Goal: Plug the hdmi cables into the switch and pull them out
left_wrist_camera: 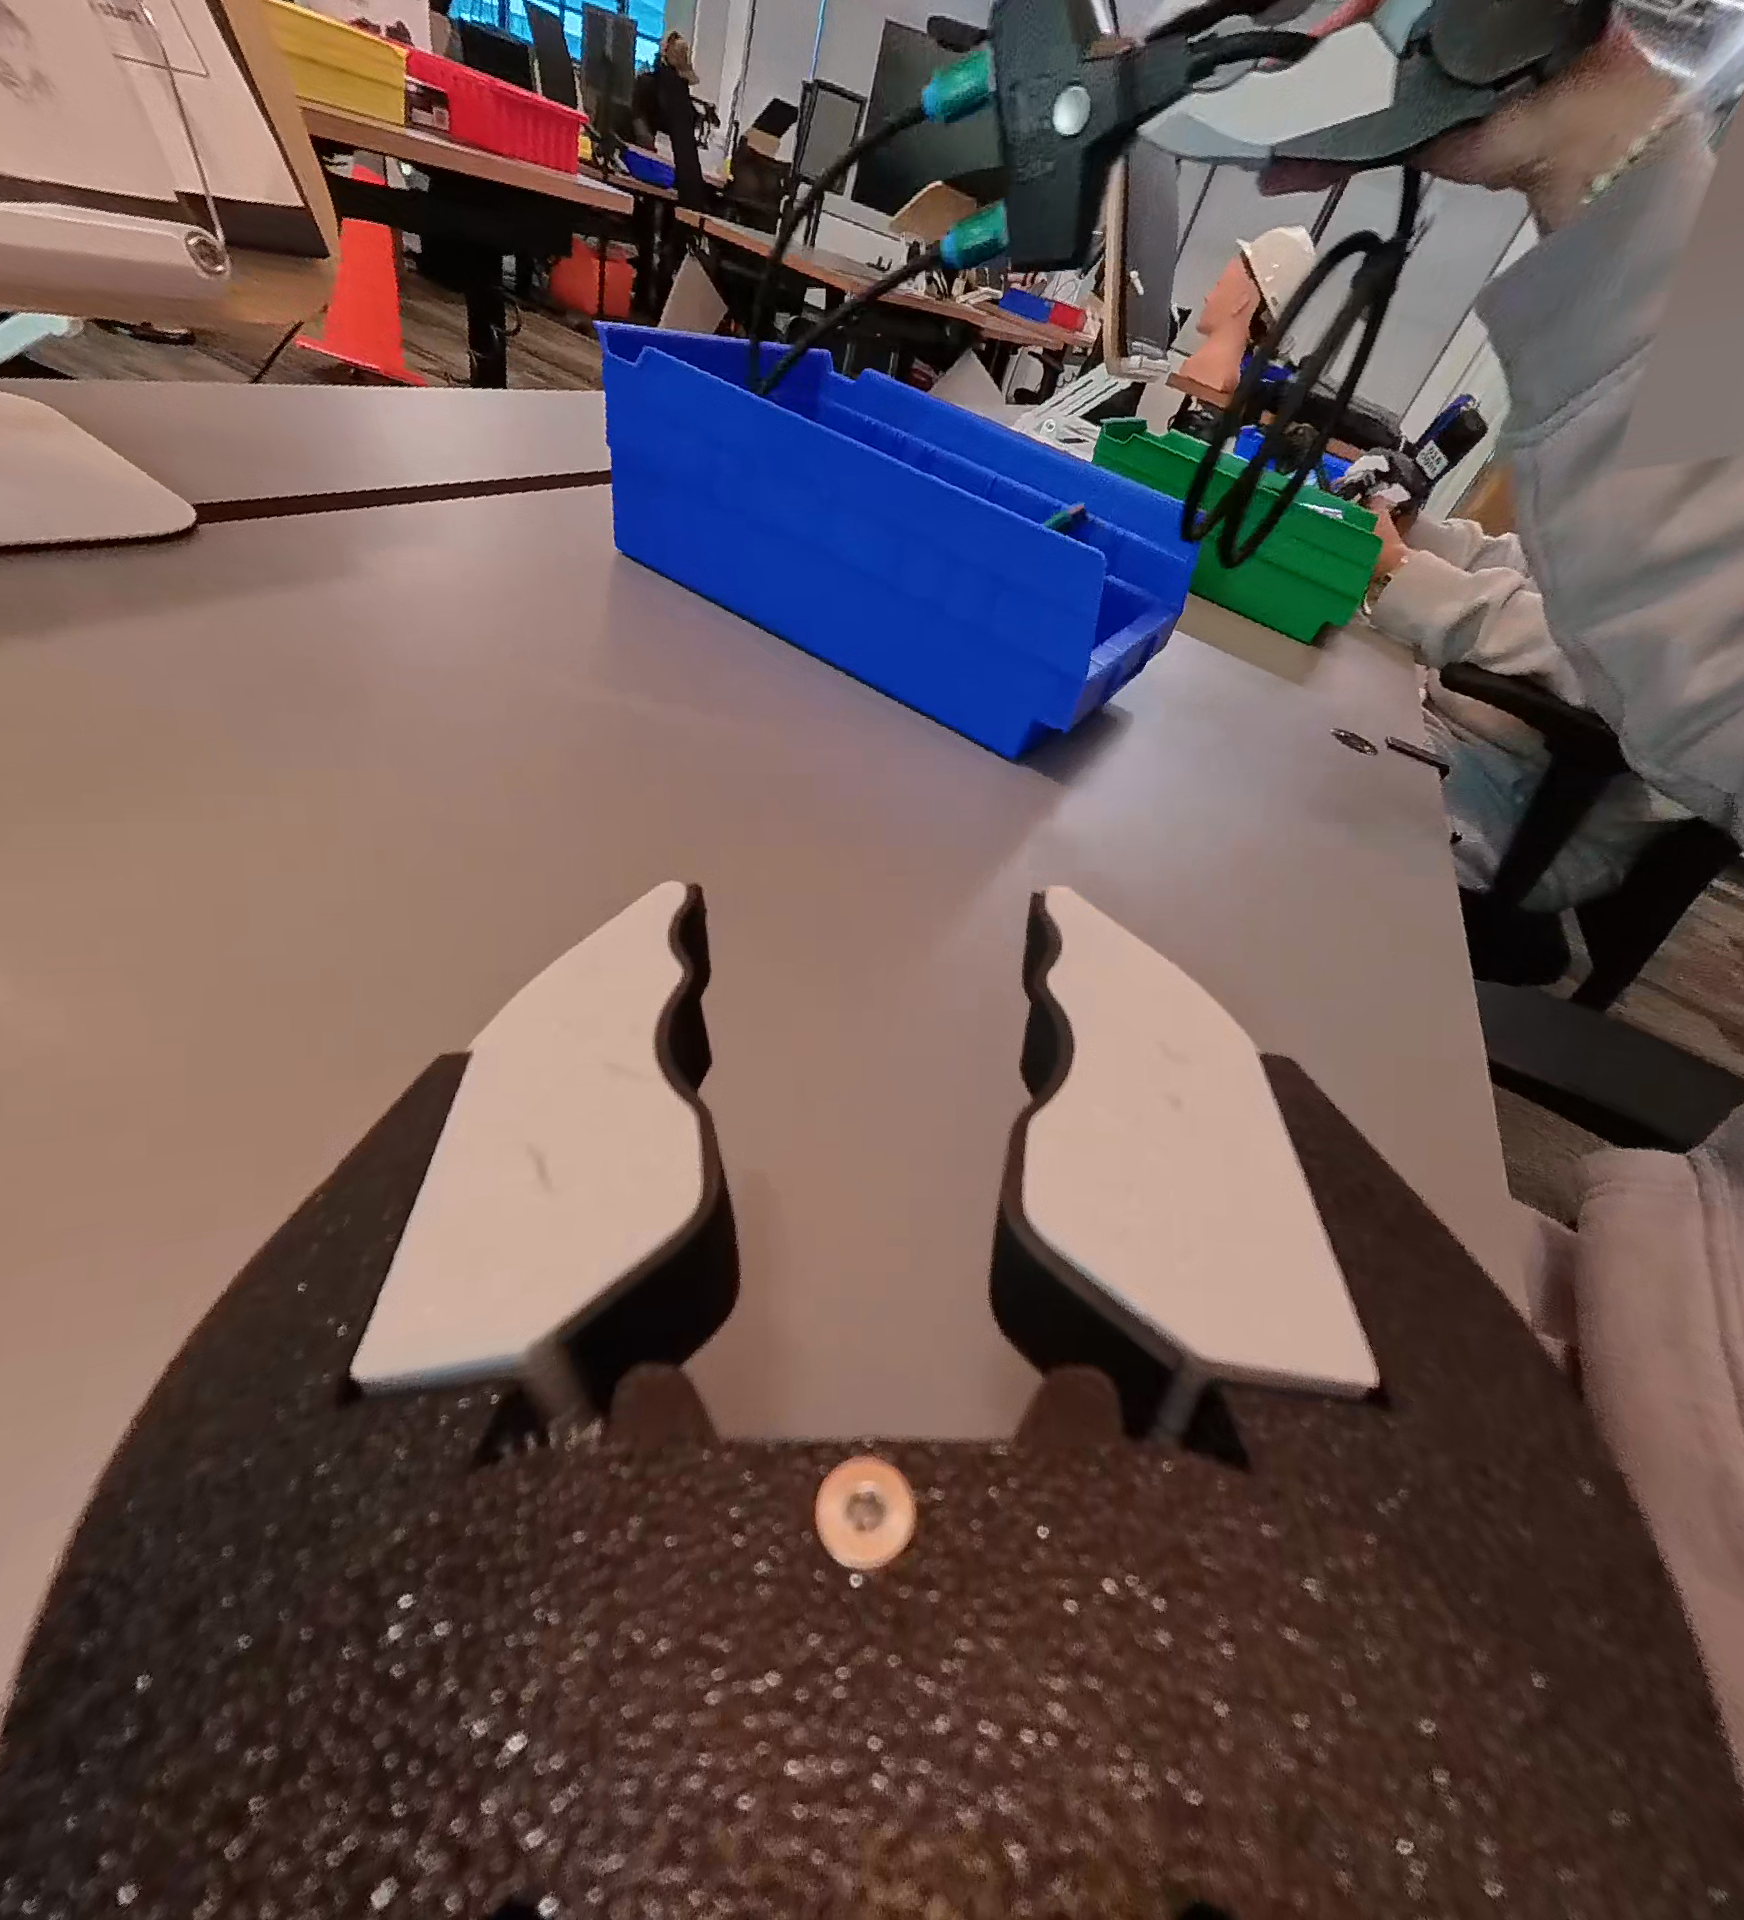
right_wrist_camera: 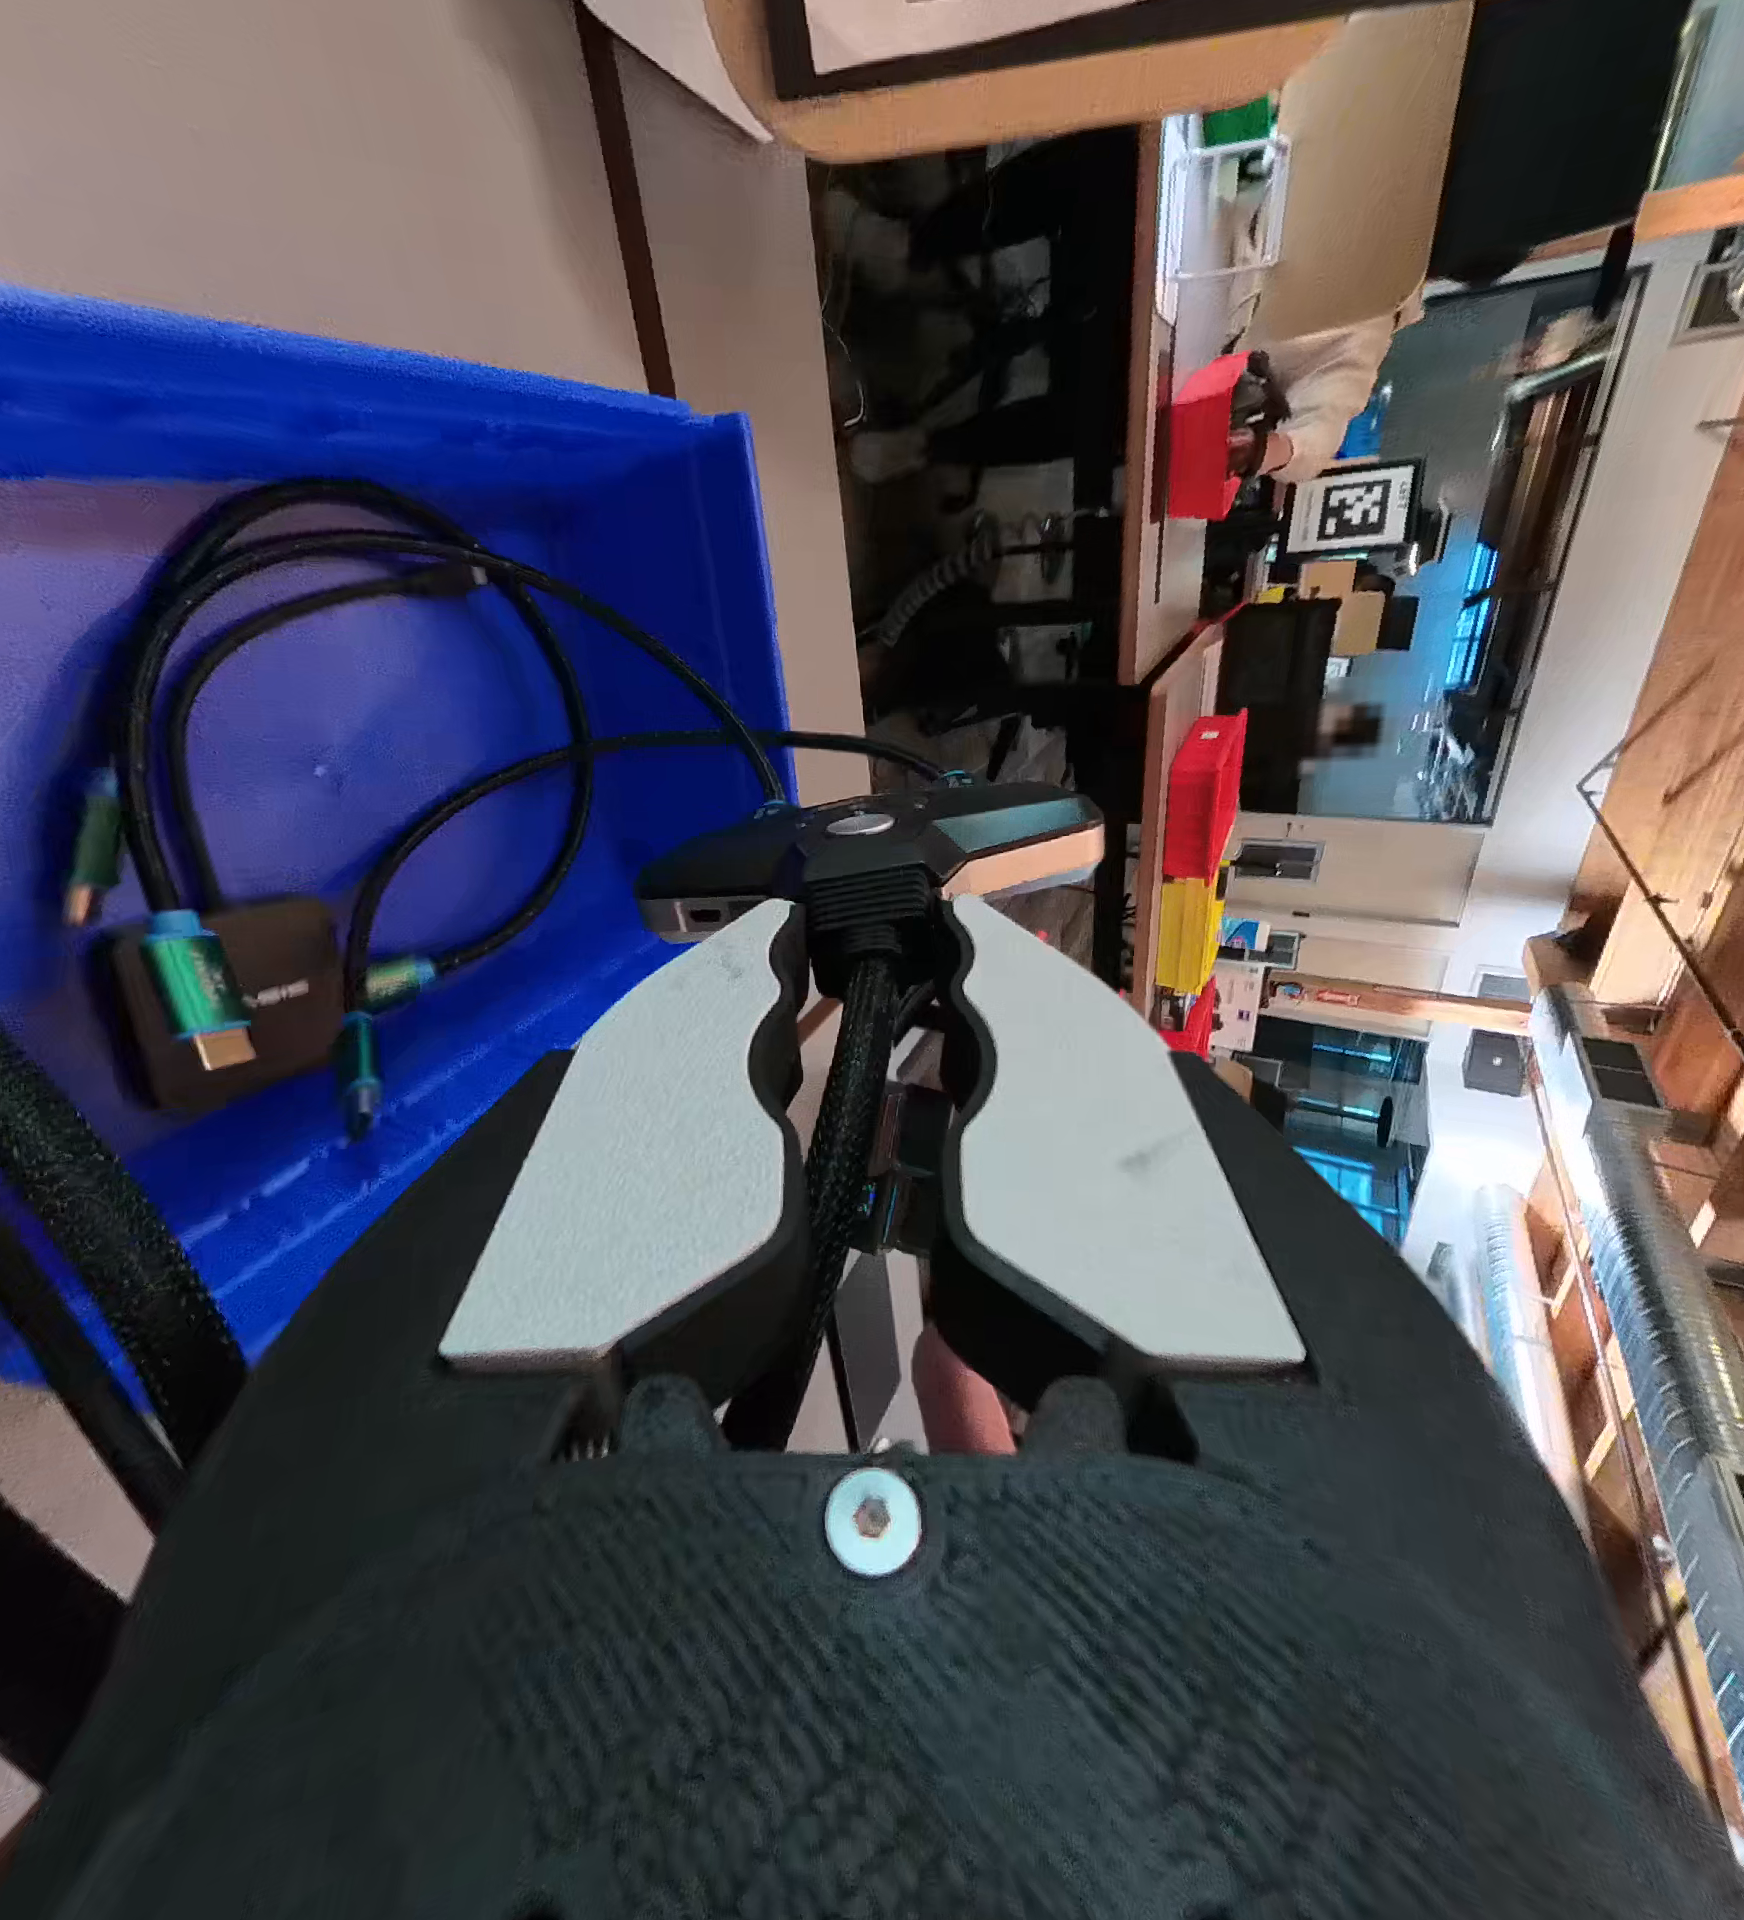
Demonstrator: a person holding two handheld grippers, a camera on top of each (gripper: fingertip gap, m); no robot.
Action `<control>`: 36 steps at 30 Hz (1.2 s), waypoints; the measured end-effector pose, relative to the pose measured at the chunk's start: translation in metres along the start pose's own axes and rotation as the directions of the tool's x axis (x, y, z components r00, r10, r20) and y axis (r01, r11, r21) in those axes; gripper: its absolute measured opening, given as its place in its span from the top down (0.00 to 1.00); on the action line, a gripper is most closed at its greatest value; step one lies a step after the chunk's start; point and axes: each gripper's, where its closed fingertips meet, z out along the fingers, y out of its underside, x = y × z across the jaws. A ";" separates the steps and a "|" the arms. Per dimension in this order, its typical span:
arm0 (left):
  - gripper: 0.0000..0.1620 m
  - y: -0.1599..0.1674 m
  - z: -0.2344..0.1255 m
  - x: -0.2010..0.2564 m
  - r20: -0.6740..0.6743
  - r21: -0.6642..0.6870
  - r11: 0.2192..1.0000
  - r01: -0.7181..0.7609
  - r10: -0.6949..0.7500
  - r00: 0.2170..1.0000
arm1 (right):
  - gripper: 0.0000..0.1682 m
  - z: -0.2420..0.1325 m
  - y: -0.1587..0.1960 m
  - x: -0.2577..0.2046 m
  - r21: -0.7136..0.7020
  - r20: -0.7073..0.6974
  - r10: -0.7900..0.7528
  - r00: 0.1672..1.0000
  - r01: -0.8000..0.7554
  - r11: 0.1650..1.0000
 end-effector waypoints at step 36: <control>0.64 0.007 0.030 0.047 -0.093 -0.081 0.993 -0.085 0.077 0.993 | 0.42 -0.010 0.085 -0.080 0.005 0.011 0.640 0.768 -0.640 0.768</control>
